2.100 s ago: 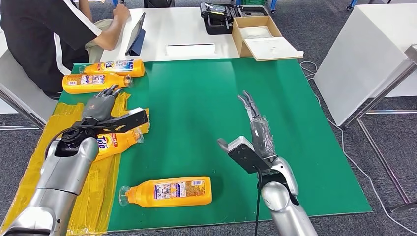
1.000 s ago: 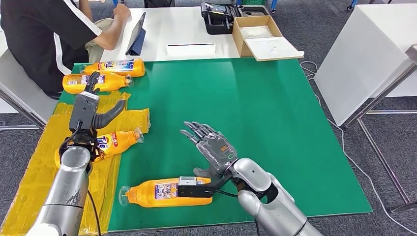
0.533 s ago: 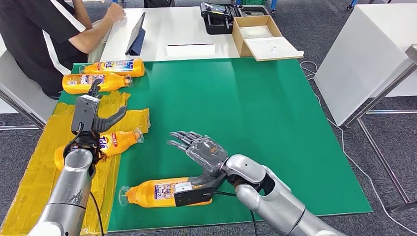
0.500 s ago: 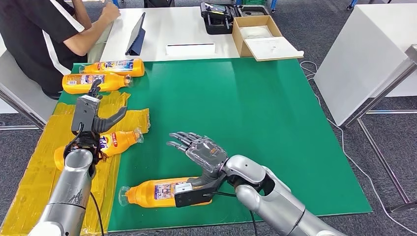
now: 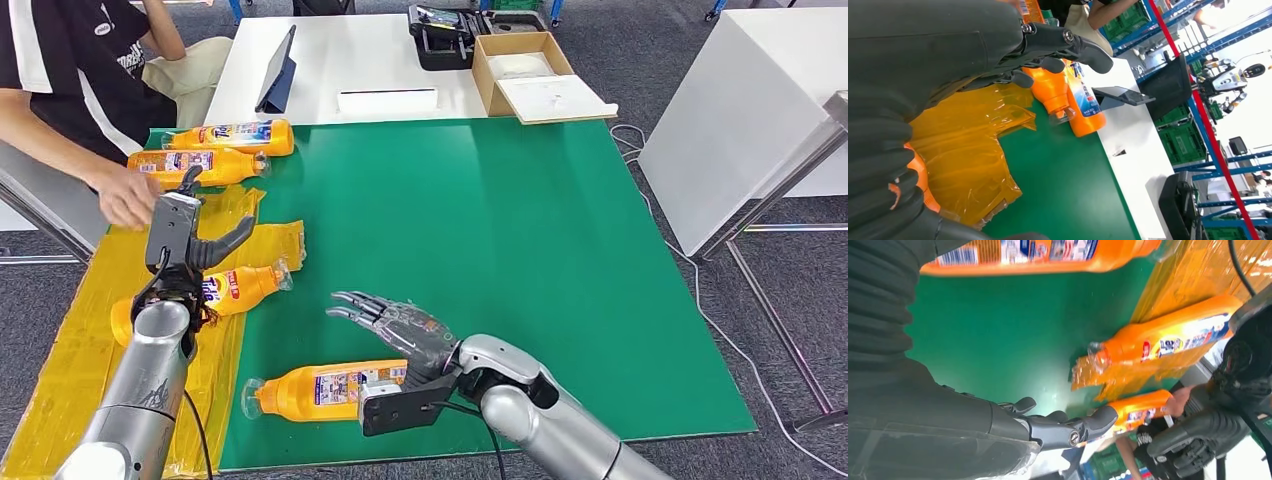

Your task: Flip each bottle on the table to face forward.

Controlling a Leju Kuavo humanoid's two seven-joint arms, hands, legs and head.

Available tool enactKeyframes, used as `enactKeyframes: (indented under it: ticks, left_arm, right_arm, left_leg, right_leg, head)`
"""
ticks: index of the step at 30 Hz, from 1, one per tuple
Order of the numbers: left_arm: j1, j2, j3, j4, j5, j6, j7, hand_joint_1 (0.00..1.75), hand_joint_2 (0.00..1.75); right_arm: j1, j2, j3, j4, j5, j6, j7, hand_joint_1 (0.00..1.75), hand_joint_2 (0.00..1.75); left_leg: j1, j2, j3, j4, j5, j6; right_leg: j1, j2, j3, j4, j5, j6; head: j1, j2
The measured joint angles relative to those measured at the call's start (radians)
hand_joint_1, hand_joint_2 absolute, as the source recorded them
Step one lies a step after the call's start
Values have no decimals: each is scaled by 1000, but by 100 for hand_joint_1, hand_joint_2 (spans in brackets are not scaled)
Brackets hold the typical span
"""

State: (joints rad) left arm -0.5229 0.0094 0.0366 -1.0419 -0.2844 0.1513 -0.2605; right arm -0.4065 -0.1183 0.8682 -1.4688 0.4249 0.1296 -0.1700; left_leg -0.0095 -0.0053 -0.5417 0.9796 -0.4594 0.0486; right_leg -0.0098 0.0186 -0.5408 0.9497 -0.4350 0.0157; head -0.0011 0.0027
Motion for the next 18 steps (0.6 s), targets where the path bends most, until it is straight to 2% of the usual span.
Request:
enactKeyframes:
  ticks: [9, 18]
  left_arm:
    - [7, 0, 16, 5, -1, 13, 4, 0, 175]
    - [33, 0, 28, 5, 0, 13, 7, 0, 175]
  right_arm:
    - [36, 35, 6, 38, 71, -29, 22, 0, 175]
    - [36, 81, 23, 182, 186, -83, 68, 0, 175]
  left_leg:
    - [0, 0, 0, 0, 0, 0]
    - [0, 0, 0, 0, 0, 0]
  right_leg:
    - [0, 0, 0, 0, 0, 0]
    - [0, 0, 0, 0, 0, 0]
  head:
    - [0, 0]
    - [0, 0]
